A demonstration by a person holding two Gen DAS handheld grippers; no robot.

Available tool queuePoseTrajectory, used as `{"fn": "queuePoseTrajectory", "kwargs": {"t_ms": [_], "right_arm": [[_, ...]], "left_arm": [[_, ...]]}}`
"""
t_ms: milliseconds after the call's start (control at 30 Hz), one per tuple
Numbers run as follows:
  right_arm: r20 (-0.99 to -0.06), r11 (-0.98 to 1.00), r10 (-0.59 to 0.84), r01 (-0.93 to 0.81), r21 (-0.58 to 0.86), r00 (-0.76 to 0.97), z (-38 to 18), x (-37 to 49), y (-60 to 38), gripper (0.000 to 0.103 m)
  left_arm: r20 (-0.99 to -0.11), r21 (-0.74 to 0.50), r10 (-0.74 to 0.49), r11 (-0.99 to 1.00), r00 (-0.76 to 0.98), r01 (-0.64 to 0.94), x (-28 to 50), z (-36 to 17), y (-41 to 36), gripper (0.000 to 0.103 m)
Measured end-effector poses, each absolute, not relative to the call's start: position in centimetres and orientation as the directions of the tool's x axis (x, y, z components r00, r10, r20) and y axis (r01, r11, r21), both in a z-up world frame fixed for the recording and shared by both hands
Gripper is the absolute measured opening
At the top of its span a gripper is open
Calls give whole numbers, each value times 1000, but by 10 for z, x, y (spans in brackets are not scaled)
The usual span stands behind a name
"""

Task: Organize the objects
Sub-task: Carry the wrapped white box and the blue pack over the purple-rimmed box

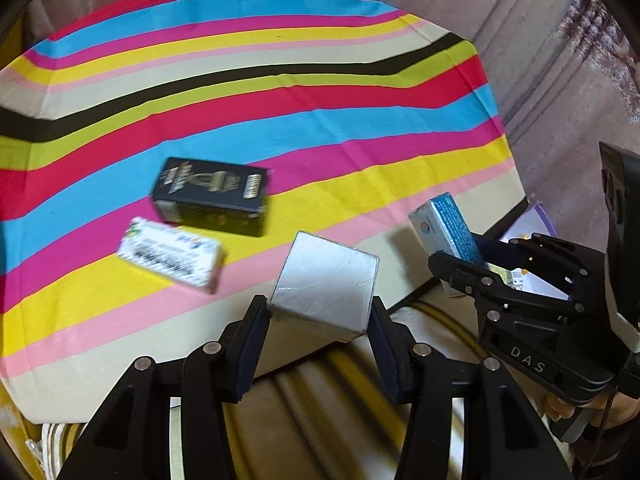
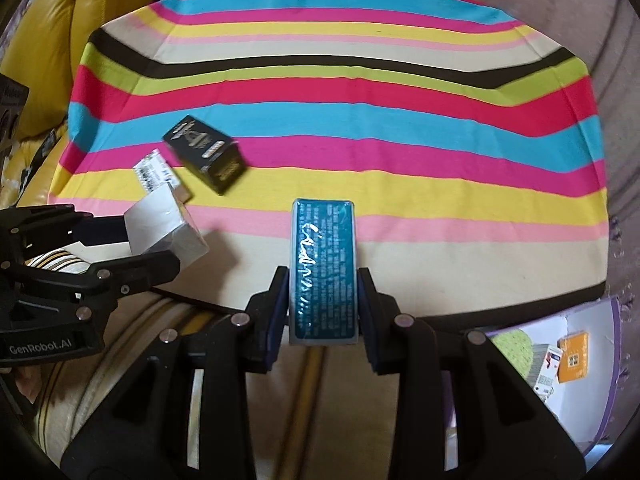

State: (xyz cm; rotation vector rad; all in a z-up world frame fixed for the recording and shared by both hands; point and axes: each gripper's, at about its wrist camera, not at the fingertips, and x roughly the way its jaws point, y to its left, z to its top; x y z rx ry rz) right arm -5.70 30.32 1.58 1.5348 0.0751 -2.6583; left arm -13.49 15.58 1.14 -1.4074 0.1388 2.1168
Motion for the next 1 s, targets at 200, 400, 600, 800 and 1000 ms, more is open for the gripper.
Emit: {"fn": "queuePoseTrajectory", "kwargs": {"t_ms": [200,400,600,800,1000], "right_arm": [[-865,-1000,-18,23,7,-501,14,-50,334,37],[-865,-999,8,-33,10,-501,11,-38,367,37],[-868,-995,34,-98,18,-496,9,-24,400,37],[-863,-983,82,-183,12,-498,14,-5,441,37],[-867,-962,136,-274,0,-479,15,19,482,37]], "left_arm": [[-874,-223,419,-796,-246,-563,-129,13,186,50],[-876,-221,427,-770,-226,-599,-122,15,213,50],[-874,-221,437,-744,-210,-630,-113,17,236,50],[-869,-228,459,-704,-185,-672,-98,20,263,50],[-868,-240,478,-643,-137,-727,-75,20,296,50]]}}
